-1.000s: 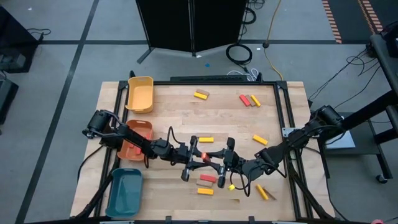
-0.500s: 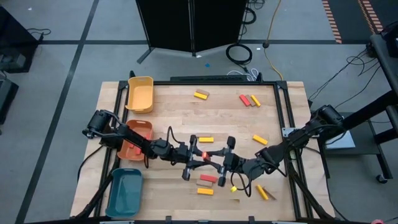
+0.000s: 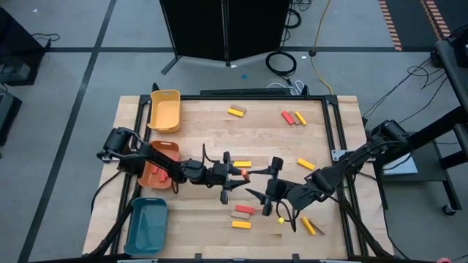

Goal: Sort blocks
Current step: Put the bottom right red block in the orange bin

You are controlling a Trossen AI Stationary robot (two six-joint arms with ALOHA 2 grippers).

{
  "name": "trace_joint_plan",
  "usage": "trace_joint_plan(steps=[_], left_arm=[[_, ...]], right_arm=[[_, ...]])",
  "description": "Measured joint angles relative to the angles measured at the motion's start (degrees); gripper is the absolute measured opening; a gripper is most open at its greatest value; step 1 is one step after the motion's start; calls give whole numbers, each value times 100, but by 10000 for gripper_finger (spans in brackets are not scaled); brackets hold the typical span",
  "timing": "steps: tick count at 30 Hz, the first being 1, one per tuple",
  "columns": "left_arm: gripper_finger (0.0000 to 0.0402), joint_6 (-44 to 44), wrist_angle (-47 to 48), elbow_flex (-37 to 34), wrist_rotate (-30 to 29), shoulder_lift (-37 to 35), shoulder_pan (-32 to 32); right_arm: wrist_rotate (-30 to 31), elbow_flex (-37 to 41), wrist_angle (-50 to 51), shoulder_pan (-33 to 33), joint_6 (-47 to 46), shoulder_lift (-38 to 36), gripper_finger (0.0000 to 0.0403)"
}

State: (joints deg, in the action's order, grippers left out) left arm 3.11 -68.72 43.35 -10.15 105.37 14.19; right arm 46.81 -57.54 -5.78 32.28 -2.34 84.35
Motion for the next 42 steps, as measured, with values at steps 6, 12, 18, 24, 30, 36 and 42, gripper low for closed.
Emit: trace_joint_plan(steps=[6,12,18,24,30,36,42], left_arm=[[102,103,1579,-4,-78,-489,-246],[102,-238,3312,-7,-924,-1489,-336],[102,-414,5217,0,-1969,-2503,-336],[102,379,6971,-2,-2420,-3223,-331],[102,1227,7960,-4,-2490,-3530,-331],[102,2524,9043,-2,-2347,-3727,-329],[102,4668,11031,-2,-1230,-3850,-312]], right_arm=[[-35,0,954,102,-639,-95,285],[-31,0,1748,-77,-864,-45,278],[-44,0,1951,-457,-689,-45,278],[-44,0,2430,-811,-816,-45,277],[-54,347,2321,-1064,-746,-45,277],[-69,618,1552,-1612,-80,-43,277],[-1097,633,475,-2287,608,-41,277]])
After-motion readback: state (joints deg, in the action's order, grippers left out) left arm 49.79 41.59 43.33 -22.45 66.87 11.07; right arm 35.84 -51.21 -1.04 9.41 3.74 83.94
